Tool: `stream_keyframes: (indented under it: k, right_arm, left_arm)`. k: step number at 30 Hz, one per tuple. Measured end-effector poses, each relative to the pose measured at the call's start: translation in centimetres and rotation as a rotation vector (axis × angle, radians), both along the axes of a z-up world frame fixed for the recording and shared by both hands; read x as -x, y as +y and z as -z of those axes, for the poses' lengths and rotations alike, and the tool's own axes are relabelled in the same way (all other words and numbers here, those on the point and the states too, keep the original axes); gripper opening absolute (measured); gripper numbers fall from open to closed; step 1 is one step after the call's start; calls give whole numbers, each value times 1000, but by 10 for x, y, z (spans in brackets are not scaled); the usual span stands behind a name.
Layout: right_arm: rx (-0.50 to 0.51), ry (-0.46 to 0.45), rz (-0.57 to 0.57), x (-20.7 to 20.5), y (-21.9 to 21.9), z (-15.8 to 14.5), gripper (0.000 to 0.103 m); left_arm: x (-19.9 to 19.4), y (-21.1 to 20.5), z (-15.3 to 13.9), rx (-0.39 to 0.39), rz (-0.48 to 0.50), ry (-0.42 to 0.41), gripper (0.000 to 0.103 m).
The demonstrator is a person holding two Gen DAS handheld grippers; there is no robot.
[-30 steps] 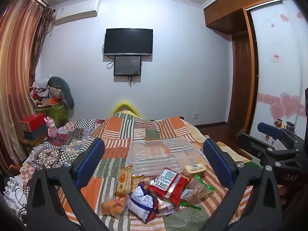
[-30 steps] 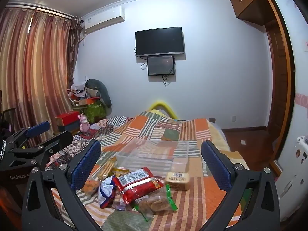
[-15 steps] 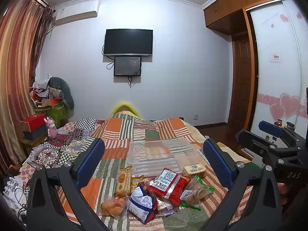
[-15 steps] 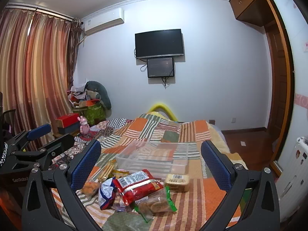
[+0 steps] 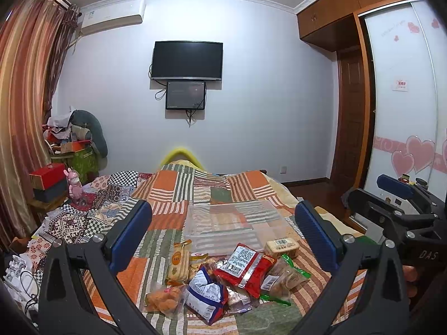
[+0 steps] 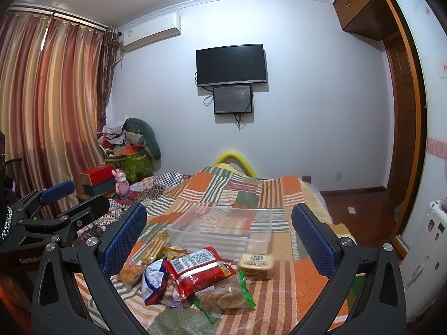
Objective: Organize snacks
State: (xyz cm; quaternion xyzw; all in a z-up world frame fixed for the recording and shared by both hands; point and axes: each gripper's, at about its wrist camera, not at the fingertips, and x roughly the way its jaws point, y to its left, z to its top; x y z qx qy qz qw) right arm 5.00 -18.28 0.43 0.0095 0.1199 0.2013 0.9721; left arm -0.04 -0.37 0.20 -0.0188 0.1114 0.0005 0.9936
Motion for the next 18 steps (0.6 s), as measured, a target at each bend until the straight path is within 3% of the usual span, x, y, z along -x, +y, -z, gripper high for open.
stream_keyframes:
  k: [18]
  right_arm:
    - [-6,-9,3,3,1,-3,103]
  left_arm:
    - [0,1,1,-1,-7,-5,103]
